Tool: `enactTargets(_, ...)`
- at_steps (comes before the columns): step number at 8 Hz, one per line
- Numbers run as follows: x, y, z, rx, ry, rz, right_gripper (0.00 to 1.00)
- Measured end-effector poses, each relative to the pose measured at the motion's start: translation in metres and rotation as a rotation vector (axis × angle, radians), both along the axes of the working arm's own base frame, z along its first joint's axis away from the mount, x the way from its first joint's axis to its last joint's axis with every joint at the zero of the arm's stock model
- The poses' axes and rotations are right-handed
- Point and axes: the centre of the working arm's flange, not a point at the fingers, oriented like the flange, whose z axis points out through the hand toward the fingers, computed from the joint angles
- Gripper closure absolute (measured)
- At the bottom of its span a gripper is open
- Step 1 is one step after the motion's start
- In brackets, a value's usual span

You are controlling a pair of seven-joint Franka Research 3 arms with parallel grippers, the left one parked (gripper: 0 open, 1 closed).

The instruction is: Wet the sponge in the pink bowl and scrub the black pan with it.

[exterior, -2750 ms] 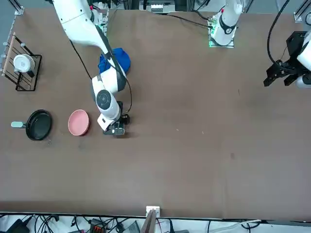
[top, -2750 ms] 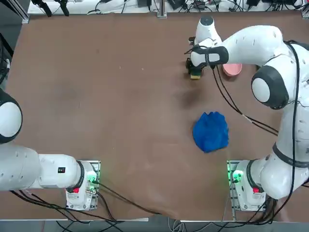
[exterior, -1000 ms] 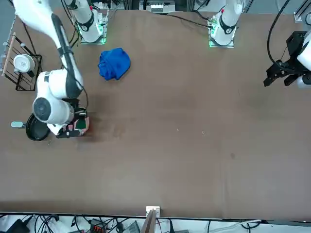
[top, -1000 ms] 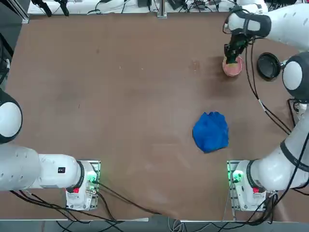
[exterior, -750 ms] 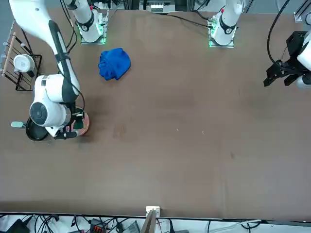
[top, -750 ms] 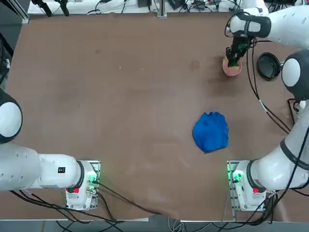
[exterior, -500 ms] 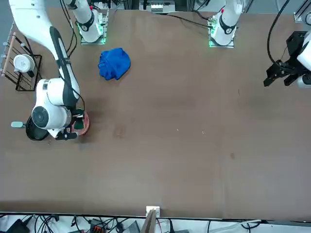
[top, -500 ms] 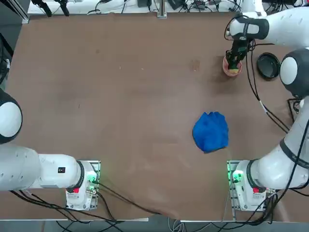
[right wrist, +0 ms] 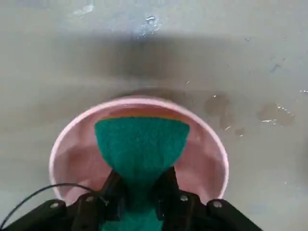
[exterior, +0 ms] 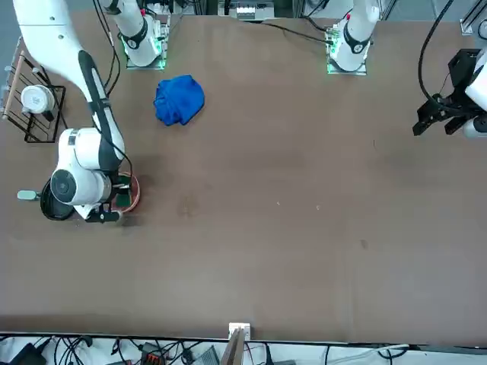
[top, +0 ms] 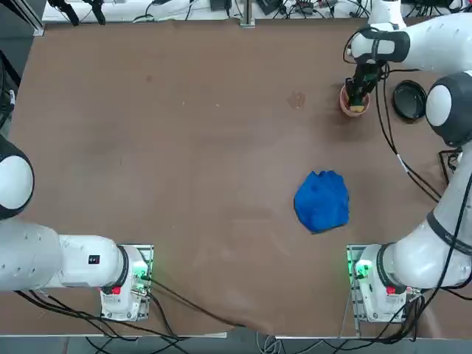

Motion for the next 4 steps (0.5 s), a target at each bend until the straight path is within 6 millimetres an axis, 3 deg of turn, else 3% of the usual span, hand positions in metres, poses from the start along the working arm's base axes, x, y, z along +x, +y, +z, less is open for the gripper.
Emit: enactTargets(4,0.002,0.0,-0.024,-0.001,-0.014,0.002,0.68)
